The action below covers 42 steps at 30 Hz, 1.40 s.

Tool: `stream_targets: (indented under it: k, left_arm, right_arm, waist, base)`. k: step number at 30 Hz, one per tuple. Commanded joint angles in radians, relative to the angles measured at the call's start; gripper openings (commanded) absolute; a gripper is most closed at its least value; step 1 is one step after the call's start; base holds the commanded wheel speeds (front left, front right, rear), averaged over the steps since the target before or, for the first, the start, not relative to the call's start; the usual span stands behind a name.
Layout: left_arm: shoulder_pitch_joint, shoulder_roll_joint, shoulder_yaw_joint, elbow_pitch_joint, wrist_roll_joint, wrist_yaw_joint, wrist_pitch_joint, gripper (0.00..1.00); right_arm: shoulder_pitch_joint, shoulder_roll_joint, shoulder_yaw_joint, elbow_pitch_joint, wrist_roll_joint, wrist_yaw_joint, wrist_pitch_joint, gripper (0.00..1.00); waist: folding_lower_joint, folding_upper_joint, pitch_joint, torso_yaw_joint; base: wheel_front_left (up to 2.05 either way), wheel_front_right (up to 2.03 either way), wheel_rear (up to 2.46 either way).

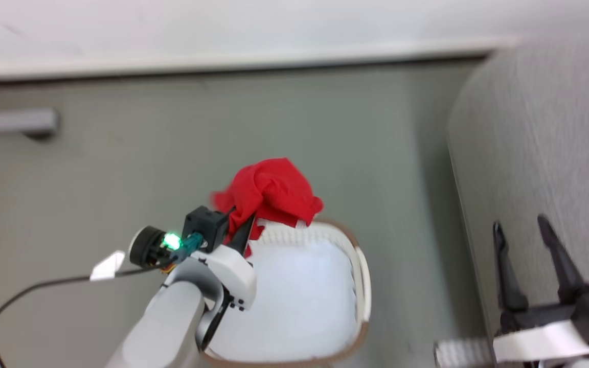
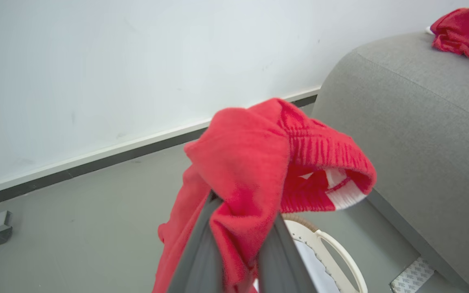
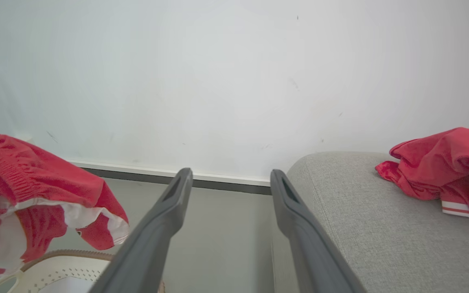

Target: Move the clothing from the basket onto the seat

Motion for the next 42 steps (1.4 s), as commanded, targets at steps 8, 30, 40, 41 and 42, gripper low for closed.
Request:
stream_targets:
  k: [8,30,40,41,42]
  left_arm:
    - [0.178,0.063,0.021,-0.353,-0.028,0.086,0.108,0.00]
    - [0.304,0.147,-0.006,-0.845,-0.015,0.149,0.335,0.00]
    - [0.267,0.084,-0.103,-0.823,-0.012,0.111,0.336,0.00]
    - [0.264,0.080,-0.111,-0.821,-0.012,0.108,0.336,0.00]
    - [0.260,0.073,-0.120,-0.819,-0.015,0.101,0.336,0.00]
  right_arm:
    - [0.135,-0.001,0.082,0.055,0.017,-0.003,0.001,1.00]
    - [0.019,-0.092,0.460,0.117,0.031,-0.003,0.001,1.00]
    - [-0.183,-0.099,0.601,0.233,0.075,-0.003,0.001,1.00]
    - [-0.198,-0.091,0.607,0.251,0.079,-0.003,0.001,1.00]
    - [-0.209,-0.085,0.617,0.276,0.084,-0.003,0.001,1.00]
  waist:
    - [0.0004,-0.0001,-0.311,0.089]
    - [0.0004,-0.0001,-0.353,0.061]
    - [0.0004,-0.0001,-0.347,0.087]
    - [0.0004,-0.0001,-0.346,0.090]
    - [0.0004,-0.0001,-0.346,0.094]
  base:
    - [0.00,0.00,0.00]
    - [0.00,0.00,0.00]
    - [0.00,0.00,0.00]
    - [0.00,0.00,0.00]
    - [0.00,0.00,0.00]
